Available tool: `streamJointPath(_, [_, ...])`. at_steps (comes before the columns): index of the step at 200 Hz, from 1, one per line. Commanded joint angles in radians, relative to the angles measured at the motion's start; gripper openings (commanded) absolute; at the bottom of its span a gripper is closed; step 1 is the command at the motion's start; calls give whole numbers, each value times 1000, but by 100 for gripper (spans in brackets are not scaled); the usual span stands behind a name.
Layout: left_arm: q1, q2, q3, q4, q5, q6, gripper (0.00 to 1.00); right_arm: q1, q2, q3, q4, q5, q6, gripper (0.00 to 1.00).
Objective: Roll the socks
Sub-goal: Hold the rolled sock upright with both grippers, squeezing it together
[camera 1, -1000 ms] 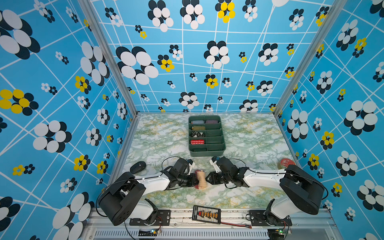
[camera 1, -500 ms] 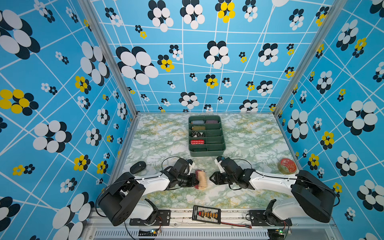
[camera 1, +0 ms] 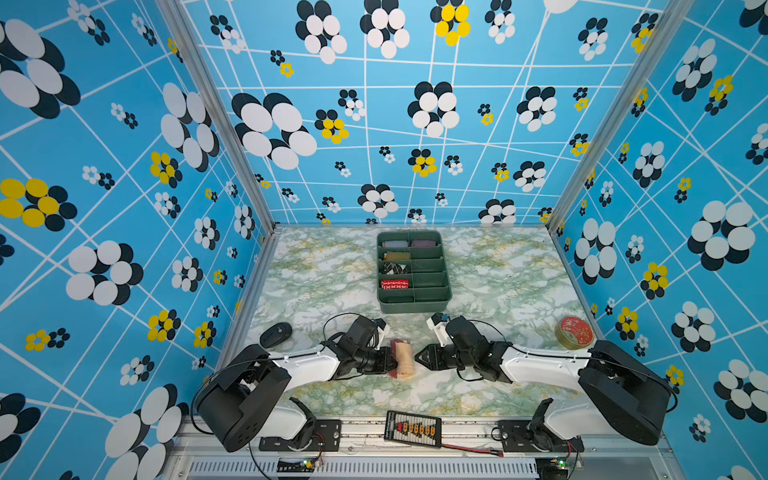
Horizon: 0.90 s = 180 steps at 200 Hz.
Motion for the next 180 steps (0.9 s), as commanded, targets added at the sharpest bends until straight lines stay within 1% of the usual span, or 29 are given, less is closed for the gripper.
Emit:
streamJointPath(1, [16,13,-37,-150,-62,28,0,-4,22,7,73,-55,9,35])
streamJointPath(88, [25,16,-38,-146,-56,33,0,-3,106,33,120,-103,17,36])
streamJointPath(150, [25,27,-38,-127,-47,27,0,1,168,72,121,-123,17,43])
streamJointPath(180, [25,38,-34,-119,-43,25,0,15,202,97,109,-125,16,43])
